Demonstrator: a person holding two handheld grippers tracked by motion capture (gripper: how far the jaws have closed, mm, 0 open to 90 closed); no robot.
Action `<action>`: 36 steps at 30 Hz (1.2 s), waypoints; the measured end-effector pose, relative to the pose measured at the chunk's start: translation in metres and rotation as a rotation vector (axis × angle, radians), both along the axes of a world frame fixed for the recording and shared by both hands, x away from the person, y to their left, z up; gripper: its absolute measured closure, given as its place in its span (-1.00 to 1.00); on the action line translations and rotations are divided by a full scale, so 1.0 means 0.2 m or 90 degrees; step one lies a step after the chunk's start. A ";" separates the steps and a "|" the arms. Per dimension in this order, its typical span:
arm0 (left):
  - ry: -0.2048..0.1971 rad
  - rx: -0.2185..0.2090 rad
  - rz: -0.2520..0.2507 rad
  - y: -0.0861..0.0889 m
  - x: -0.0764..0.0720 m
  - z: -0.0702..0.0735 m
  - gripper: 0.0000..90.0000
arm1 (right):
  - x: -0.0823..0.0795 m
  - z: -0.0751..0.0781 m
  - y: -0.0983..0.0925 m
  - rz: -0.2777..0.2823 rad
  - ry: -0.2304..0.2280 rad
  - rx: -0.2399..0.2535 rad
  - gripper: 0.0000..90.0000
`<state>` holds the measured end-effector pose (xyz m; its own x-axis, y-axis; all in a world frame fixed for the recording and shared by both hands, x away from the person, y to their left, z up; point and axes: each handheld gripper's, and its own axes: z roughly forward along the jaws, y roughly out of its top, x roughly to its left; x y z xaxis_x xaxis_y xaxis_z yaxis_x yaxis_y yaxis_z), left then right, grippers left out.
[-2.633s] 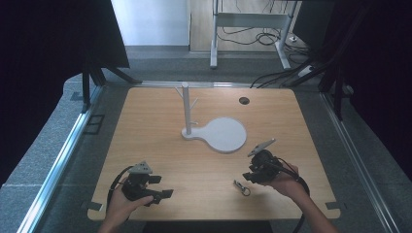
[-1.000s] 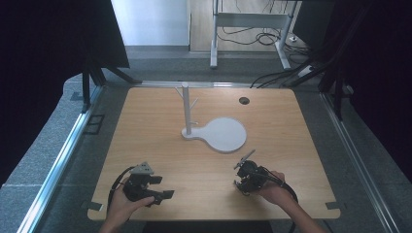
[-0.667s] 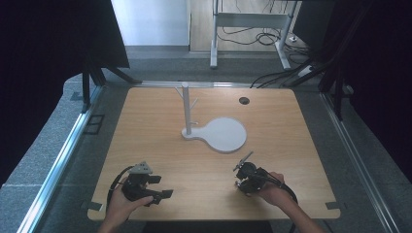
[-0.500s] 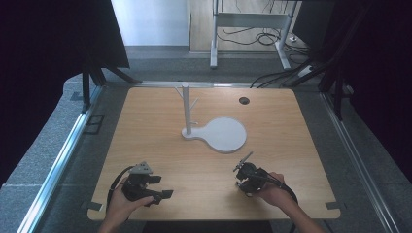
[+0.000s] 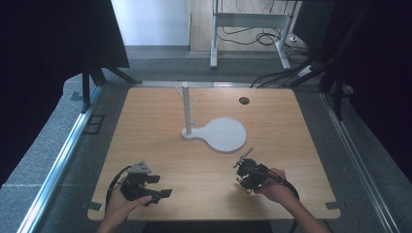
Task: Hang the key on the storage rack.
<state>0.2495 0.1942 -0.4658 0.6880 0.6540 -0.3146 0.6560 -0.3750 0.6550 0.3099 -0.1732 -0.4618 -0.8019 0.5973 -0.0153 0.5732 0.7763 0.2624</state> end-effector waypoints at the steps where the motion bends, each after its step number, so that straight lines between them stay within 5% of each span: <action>1: 0.001 0.001 0.001 0.00 0.00 0.00 -0.48 | 0.01 0.03 0.00 0.000 -0.011 0.003 0.88; 19: 0.001 0.003 -0.003 -0.01 0.00 0.00 -0.48 | 0.17 0.23 0.07 -0.008 -0.078 0.054 0.88; 36: 0.005 0.005 -0.007 -0.02 0.00 0.00 -0.48 | 0.30 0.28 0.09 -0.019 -0.086 0.070 0.87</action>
